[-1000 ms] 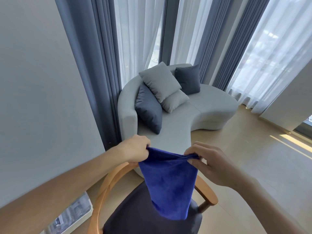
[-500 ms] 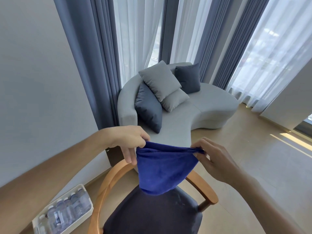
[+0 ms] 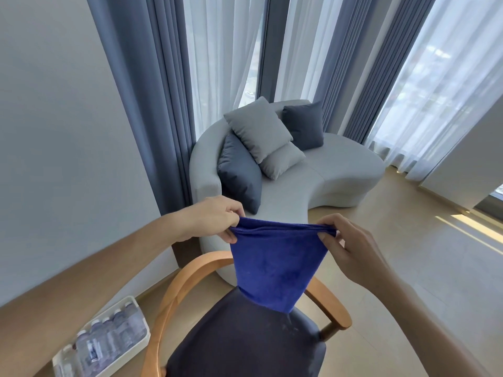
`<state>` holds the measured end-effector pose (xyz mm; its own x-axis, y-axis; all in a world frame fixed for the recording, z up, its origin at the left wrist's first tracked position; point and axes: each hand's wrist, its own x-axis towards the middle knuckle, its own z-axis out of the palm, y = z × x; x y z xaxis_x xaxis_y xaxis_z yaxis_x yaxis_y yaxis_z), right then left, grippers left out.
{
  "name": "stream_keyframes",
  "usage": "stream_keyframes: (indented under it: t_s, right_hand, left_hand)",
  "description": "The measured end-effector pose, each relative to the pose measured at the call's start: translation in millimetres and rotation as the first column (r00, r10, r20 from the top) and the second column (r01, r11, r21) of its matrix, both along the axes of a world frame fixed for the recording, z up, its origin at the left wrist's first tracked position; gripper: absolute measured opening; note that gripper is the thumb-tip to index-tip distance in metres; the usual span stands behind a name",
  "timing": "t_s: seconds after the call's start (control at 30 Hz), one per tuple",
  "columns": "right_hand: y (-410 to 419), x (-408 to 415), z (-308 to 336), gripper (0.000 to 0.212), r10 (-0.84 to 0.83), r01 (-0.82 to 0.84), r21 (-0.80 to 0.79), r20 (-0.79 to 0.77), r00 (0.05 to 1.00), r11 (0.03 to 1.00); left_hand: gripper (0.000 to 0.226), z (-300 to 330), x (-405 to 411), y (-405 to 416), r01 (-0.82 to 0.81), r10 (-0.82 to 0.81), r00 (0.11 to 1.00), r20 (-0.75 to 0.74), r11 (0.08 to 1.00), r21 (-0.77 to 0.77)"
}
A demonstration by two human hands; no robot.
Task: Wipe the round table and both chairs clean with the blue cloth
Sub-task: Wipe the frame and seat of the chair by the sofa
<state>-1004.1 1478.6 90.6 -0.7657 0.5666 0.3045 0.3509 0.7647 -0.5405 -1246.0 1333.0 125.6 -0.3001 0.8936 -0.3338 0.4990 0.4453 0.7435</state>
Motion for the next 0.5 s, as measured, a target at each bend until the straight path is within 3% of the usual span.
stream_keyframes:
  t_s: [0.13, 0.23, 0.3, 0.5]
  right_hand:
    - [1, 1, -1, 0.022, -0.041, 0.04, -0.037, -0.007, 0.999, 0.999]
    - [6, 4, -2, 0.021, -0.092, 0.09, -0.066, -0.025, 0.995, 0.994]
    - [8, 5, 0, 0.02, -0.097, 0.096, -0.079, -0.012, 0.995, 0.992]
    - [16, 9, 8, 0.029, -0.077, 0.088, -0.033, 0.261, 0.962, 0.996]
  left_hand:
    - [0.008, -1, 0, -1, 0.074, -0.07, 0.995, -0.065, 0.995, 0.061]
    - [0.023, -4, 2, -4, 0.173, -0.142, 0.956, -0.257, 0.98, 0.102]
    - [0.017, -4, 6, -4, 0.143, -0.082, 0.961, -0.265, 0.965, 0.222]
    - [0.011, 5, 24, 7, 0.147, -0.037, 0.955, -0.295, 0.922, 0.359]
